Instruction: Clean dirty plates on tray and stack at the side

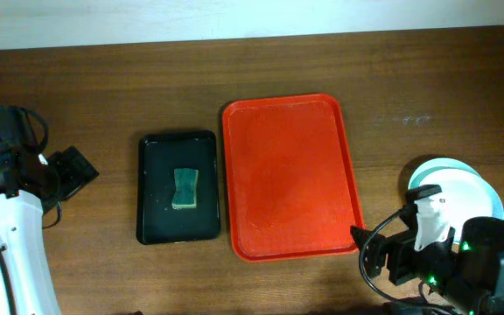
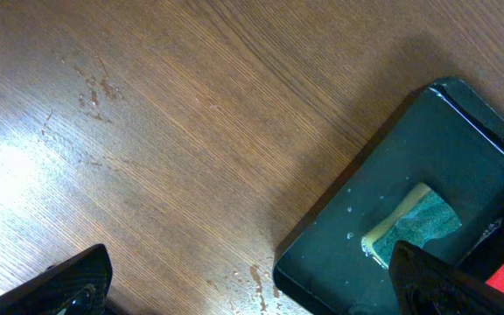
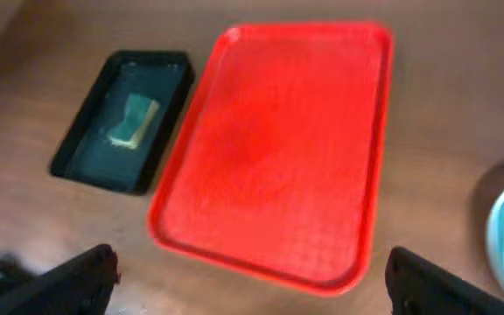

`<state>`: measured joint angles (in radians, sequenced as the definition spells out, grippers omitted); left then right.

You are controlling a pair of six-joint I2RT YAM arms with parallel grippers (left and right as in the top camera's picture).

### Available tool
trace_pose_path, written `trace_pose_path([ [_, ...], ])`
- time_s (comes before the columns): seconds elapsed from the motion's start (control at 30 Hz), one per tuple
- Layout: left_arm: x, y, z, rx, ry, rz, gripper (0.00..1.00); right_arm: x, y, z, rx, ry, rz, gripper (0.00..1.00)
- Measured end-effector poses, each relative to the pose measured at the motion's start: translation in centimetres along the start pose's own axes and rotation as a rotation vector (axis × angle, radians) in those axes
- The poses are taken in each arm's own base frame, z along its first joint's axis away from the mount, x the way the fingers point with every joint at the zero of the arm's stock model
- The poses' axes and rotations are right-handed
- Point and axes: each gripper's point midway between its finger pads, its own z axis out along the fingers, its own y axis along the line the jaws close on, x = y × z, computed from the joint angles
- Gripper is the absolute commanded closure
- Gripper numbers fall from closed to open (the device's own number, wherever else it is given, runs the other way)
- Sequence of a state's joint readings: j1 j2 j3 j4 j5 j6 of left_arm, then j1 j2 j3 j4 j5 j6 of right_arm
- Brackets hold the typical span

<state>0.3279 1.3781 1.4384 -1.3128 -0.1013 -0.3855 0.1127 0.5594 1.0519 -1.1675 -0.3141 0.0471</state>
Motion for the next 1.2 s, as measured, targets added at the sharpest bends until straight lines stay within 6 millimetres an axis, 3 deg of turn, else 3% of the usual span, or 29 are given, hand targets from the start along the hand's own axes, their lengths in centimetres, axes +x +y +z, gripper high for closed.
trace_pose_path([
  [0.1, 0.0, 0.0, 0.0, 0.0, 0.0, 0.0, 0.01, -1.5, -0.6, -0.7, 0.043, -0.148, -0.112, 0.02],
  [0.23, 0.0, 0.0, 0.0, 0.0, 0.001, 0.0, 0.01, -1.6, -2.5, -1.0, 0.162, -0.372, -0.225, 0.02],
  [0.33, 0.0, 0.0, 0.0, 0.0, 0.0, 0.0, 0.01, 0.0, -4.2, 1.5, 0.201, -0.431, -0.249, 0.02],
  [0.57, 0.0, 0.0, 0.0, 0.0, 0.0, 0.0, 0.01, 2.0, -5.8, 7.0, 0.17, -0.533, -0.318, 0.02],
  [0.83, 0.0, 0.0, 0.0, 0.0, 0.001, 0.0, 0.01, 3.5, -6.9, 10.9, 0.146, -0.598, -0.356, 0.02],
  [1.2, 0.0, 0.0, 0.0, 0.0, 0.0, 0.0, 0.01, 3.5, -6.9, 10.9, 0.151, -0.603, -0.36, 0.02],
])
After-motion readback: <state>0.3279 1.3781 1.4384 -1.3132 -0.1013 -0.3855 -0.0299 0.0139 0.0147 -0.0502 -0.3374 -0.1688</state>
